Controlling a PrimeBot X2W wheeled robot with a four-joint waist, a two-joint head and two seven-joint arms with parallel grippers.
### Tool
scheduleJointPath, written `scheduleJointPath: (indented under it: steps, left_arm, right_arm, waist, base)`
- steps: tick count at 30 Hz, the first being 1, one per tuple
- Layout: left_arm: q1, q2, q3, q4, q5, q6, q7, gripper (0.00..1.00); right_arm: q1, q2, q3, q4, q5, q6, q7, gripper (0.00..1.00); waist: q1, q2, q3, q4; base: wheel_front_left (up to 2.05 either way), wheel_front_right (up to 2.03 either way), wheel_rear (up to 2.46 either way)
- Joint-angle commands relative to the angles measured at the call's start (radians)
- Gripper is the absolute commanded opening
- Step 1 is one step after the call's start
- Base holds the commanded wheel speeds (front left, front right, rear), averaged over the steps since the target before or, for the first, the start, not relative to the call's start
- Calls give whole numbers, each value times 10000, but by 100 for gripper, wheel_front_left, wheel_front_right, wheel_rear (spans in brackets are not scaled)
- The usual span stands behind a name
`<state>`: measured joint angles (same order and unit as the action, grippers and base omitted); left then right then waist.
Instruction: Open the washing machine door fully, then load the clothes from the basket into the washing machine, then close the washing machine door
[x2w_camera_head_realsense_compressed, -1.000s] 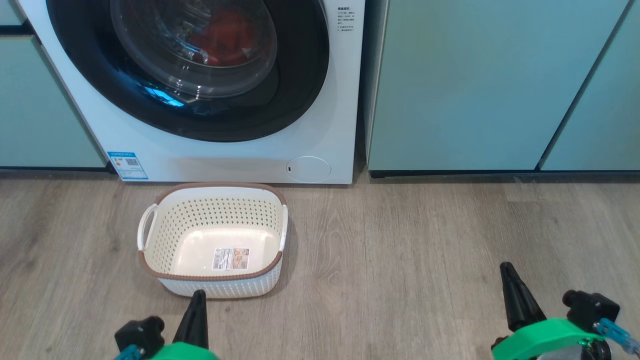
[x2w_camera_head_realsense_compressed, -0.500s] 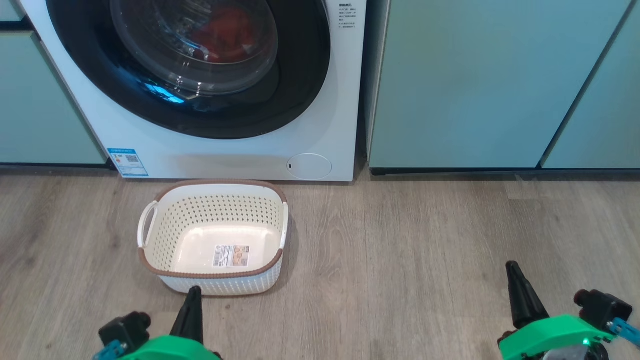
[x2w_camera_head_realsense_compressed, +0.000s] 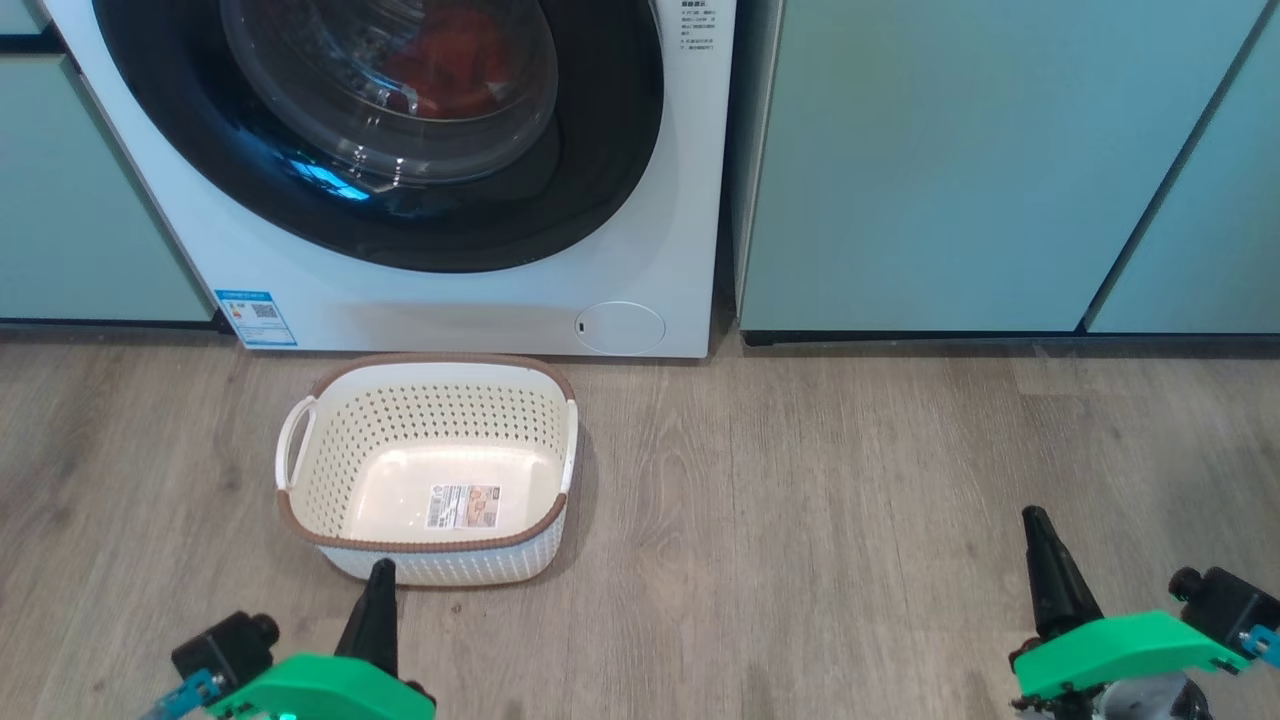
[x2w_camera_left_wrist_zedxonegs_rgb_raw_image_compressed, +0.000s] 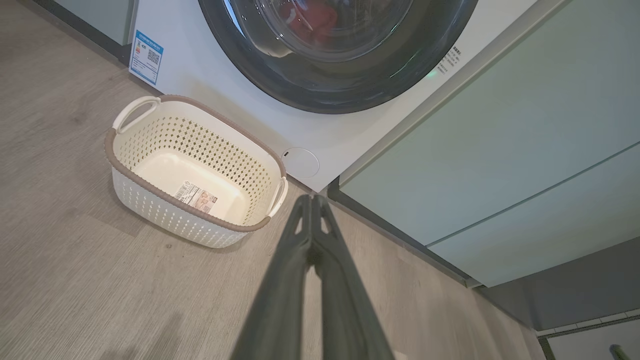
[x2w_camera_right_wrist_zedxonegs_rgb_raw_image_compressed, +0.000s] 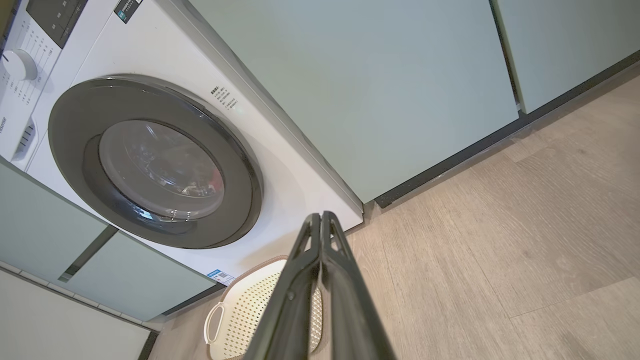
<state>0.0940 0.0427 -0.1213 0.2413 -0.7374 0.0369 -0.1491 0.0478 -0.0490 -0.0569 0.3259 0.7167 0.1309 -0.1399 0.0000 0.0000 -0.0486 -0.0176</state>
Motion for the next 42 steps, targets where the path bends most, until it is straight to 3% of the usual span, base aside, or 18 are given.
scheduleJointPath:
  steps: [1, 42]
  left_arm:
    - [-594, 130, 262, -287, -305, -130, 72, 0]
    - [-1278, 195, 1156, -135, -4515, -885, 1216, 0]
  right_arm:
    - [-537, -10, 2, -372, 321, -1, 68, 0]
    - [-1035, -11, -277, -587, 4519, -1, 1271, 0]
  waist:
    - [0, 0, 10, 4]
    - [0, 0, 258, 88]
  base:
    - [0, 0, 0]
    - [0, 0, 0]
